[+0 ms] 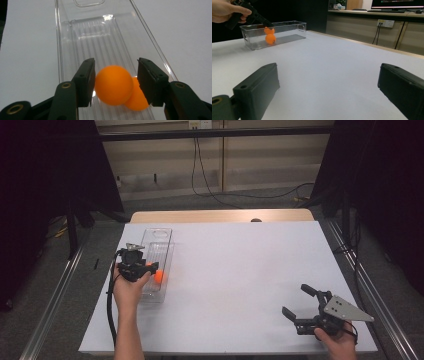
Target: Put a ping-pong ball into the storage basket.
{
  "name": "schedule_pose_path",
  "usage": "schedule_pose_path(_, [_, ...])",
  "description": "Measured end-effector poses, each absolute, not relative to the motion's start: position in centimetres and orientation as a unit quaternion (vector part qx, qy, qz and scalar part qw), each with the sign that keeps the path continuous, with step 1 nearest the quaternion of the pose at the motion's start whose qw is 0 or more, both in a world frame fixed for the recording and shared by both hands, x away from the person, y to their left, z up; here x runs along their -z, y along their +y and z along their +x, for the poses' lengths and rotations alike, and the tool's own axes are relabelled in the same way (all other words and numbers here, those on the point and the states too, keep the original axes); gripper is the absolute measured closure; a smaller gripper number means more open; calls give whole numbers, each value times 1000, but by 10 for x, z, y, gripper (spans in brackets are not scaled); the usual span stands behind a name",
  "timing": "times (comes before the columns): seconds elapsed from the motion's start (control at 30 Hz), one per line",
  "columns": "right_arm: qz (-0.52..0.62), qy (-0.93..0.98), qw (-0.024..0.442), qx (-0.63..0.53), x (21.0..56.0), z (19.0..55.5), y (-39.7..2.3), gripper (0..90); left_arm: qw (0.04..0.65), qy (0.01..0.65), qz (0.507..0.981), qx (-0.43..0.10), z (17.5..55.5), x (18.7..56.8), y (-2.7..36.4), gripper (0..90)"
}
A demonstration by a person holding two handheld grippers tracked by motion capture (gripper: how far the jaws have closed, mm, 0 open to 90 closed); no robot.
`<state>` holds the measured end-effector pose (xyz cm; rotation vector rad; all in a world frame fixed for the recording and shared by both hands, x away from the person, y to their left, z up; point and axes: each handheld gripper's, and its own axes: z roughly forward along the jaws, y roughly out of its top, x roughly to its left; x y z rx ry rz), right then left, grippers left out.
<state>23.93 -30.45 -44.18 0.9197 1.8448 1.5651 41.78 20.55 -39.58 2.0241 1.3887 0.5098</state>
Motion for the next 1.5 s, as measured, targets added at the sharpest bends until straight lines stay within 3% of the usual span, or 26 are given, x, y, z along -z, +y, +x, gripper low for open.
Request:
schedule_pose_path(0.37, [343,687,274,-580,442,240,-304,31,325,525,760,-202,416,391,209,432])
schedule_pose_path(0.8, [343,685,275,-581,442,239,-304,31,357,523,748,-198,408,382,207,234])
schedule_pose_path(1.5, [352,681,279,-579,442,237,-309,31,412,517,726,-189,397,370,206,66])
